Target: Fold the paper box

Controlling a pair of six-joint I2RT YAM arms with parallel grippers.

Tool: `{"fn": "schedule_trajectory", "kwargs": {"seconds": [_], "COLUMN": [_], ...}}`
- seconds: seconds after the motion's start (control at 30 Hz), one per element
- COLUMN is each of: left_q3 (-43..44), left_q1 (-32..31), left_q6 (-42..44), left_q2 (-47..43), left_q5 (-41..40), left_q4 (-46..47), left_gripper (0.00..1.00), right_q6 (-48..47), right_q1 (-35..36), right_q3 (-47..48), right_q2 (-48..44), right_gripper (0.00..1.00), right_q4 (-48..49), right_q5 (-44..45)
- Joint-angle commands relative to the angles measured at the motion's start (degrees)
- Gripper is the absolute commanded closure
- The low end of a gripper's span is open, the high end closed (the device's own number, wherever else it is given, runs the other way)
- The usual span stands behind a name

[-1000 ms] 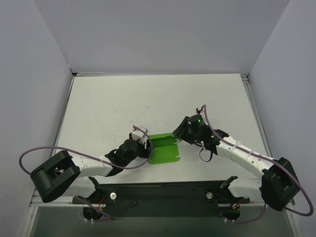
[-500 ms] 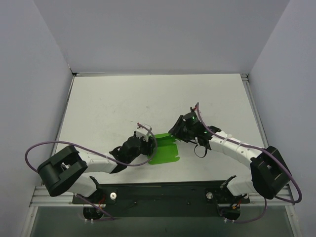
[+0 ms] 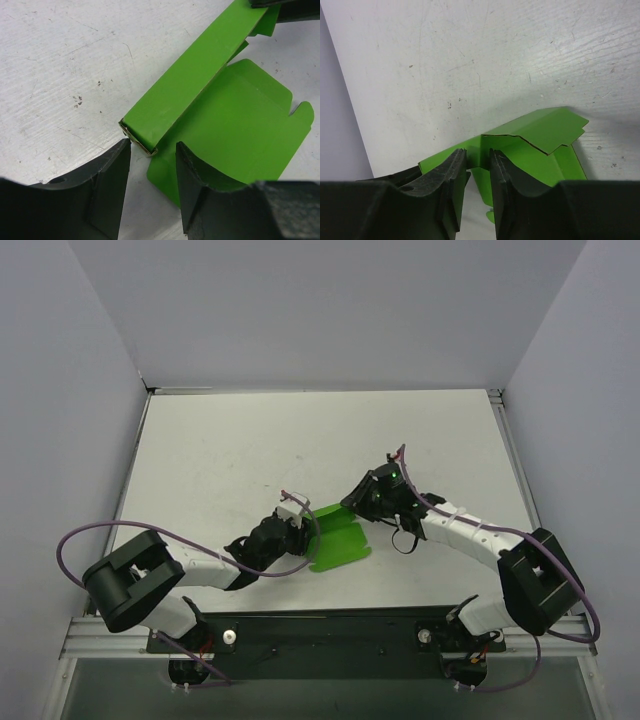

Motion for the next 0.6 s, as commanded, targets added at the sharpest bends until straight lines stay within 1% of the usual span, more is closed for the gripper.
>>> {"fn": "schedule_trajectory", "kwargs": {"seconds": [0.0, 0.17, 0.37, 0.5, 0.57], "left_q3": [1.8, 1.8, 1.7, 1.7, 1.8], "left_q1": [0.1, 0.1, 0.1, 0.2, 0.0], "left_q6": [0.3, 0.3, 0.3, 0.3, 0.4], "left_q2": [0.2, 0.3, 0.6, 0.9, 1.1], "left_q5": [1.1, 1.0, 1.3, 1.0, 1.0], "left_q4": [3.5, 3.5, 3.7, 4.1, 4.2], "left_gripper": [0.5, 0.5, 0.5, 0.5, 0.5], "right_q6": [2.3, 4.9, 8.3, 10.2, 10.6], "right_q1": [-0.6, -1.1, -1.2, -1.2, -1.2], "right_q3": [-2.2, -5.7, -11.0, -13.5, -14.2], "right_q2": [0.8, 2.1, 3.2, 2.9, 3.2], "right_gripper": [0.78, 0.81, 0.92, 1.0, 1.0], "right_q4": [4.3, 10.5, 19.3, 22.4, 23.5], "right_q5": [-1.8, -2.7, -2.9, -1.6, -1.4]}}
